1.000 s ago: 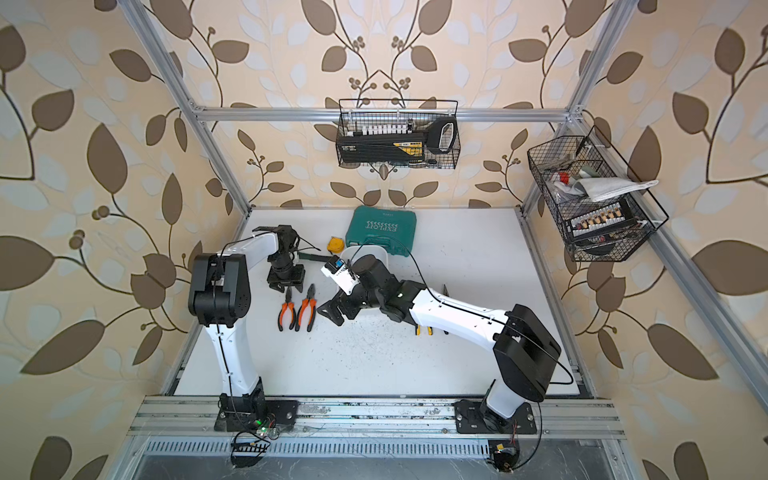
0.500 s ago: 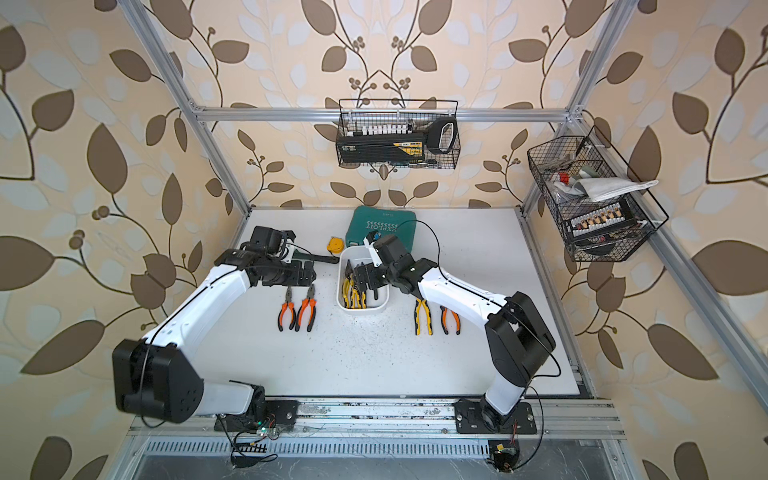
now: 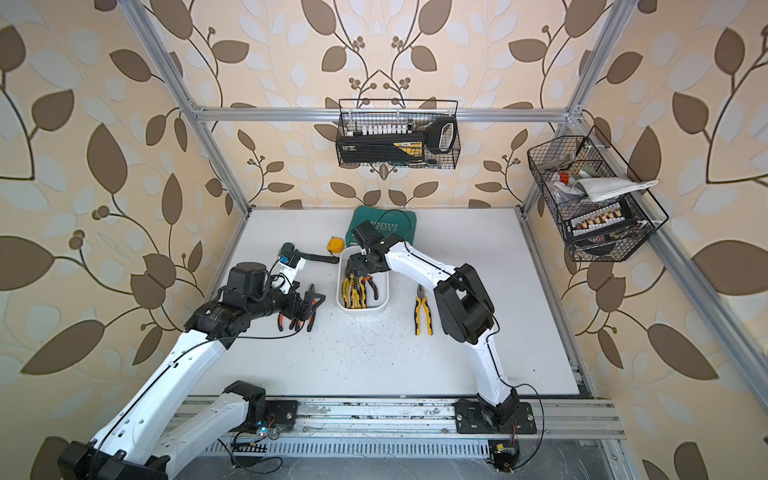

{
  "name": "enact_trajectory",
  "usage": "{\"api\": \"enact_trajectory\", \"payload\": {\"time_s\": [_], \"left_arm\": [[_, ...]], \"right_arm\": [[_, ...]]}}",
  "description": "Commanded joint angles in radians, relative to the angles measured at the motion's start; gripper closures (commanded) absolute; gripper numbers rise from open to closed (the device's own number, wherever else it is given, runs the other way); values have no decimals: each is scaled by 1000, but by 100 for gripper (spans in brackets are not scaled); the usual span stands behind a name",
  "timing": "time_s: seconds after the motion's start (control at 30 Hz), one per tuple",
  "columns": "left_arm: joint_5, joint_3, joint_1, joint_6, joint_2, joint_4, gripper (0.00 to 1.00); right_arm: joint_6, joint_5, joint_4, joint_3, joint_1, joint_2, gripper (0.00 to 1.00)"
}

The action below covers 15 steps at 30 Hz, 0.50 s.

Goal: Take the pliers out of the storage box
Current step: Pick up the pliers from the storage box.

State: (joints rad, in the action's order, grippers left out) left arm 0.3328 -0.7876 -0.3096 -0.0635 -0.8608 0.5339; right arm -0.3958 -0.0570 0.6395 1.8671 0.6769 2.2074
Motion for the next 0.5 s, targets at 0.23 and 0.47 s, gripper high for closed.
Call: {"api": "enact_trajectory", "payload": {"time_s": [0.23,0.47], "left_arm": [[122,41,-12,-124,32,-64,1],[125,60,-11,-135,40,-73,1]], "right_arm": [[-25,-110,221,330,27,252,25],[-33,-92,229,314,27,237,34]]}}
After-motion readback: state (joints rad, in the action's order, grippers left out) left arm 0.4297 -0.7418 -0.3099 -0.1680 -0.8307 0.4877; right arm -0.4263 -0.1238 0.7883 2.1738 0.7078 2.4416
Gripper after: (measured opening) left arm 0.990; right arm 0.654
